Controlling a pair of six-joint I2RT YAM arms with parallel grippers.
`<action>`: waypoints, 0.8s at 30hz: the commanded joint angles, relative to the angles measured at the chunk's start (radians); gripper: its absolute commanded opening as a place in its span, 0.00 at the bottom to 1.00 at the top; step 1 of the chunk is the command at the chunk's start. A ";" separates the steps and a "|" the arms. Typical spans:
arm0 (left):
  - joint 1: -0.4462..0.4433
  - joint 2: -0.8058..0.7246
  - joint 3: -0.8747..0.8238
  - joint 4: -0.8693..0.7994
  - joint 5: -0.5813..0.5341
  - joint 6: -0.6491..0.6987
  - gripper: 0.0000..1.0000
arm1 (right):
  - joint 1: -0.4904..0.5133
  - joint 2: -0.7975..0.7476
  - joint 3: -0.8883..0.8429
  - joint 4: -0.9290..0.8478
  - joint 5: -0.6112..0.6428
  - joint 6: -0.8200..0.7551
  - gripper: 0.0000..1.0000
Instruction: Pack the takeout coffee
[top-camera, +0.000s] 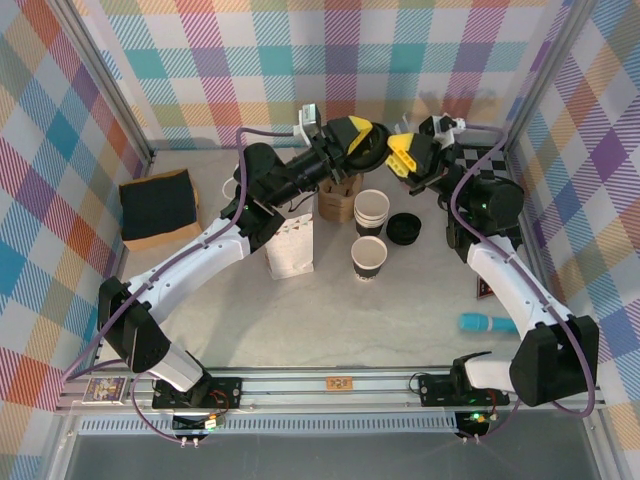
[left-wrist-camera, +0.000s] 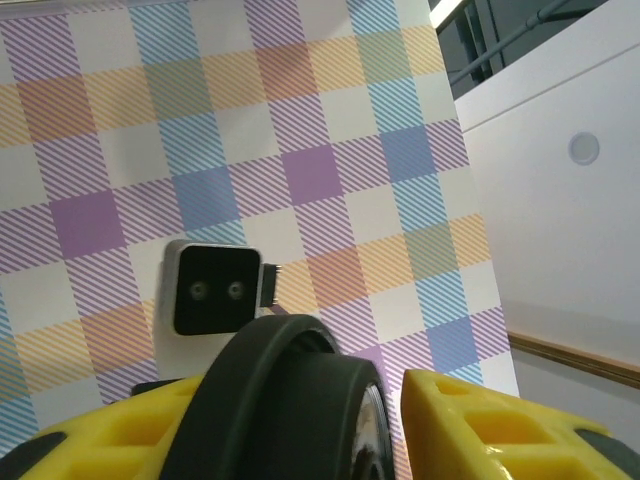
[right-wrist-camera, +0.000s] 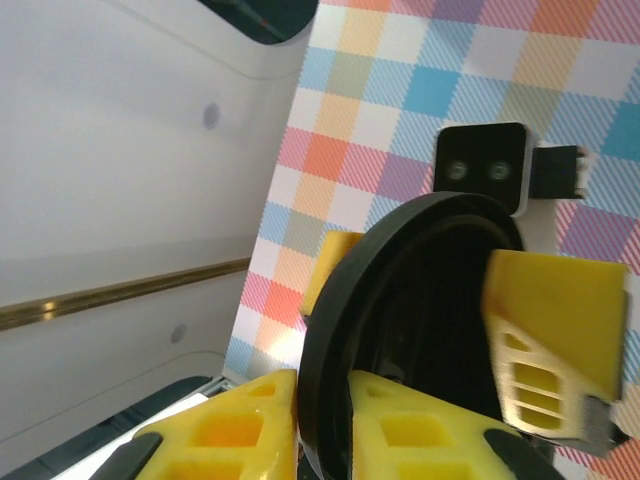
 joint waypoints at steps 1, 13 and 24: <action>0.013 -0.041 -0.014 0.071 0.004 -0.012 0.47 | 0.003 -0.027 -0.023 -0.039 -0.026 -0.036 0.20; 0.021 -0.068 -0.039 0.032 0.014 0.005 0.45 | 0.000 -0.059 -0.025 -0.169 -0.033 -0.109 0.28; 0.022 -0.063 -0.054 -0.021 0.022 0.026 0.38 | 0.000 -0.080 0.007 -0.295 -0.063 -0.176 0.35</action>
